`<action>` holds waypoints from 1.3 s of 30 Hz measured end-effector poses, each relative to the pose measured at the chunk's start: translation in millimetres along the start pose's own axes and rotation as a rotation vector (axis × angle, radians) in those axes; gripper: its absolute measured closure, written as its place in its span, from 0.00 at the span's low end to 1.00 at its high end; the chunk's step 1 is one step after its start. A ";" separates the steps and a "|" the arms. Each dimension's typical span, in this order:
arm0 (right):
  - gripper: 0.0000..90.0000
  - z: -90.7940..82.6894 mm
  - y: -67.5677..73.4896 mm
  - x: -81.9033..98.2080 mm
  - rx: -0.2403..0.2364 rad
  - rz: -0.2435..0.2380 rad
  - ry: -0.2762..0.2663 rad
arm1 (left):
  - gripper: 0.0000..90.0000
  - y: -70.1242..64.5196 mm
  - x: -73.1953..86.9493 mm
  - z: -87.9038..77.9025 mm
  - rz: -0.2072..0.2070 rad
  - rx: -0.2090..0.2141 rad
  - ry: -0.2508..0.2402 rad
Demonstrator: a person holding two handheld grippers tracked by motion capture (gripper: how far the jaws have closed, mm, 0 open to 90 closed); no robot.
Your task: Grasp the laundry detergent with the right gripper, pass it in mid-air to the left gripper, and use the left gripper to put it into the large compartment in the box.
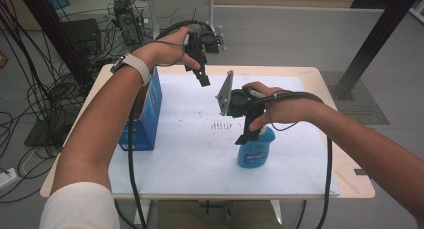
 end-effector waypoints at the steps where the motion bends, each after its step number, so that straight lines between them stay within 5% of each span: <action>1: 0.10 0.0 0.0 0.0 0.000 0.000 0.000 | 0.11 -0.1 0.1 0.2 -0.002 0.000 0.002; 15: 0.10 -3.0 0.0 1.6 0.001 -0.004 -0.008 | 0.09 1.0 -0.7 0.4 -0.033 -0.015 -0.004; 39: 0.09 -7.1 -1.2 3.4 0.016 -0.008 -0.024 | 0.10 3.5 -0.9 2.7 -0.028 -0.025 0.002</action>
Point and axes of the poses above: each handheld gripper's, and its own axes: z roughly forward along the jaws, x roughly out of its underside, y roughly to its left, the point moved 8 cm from there along z, roughly forward along the jaws, and after that the axes turned 2 degrees about -y, right-handed, at the moved point
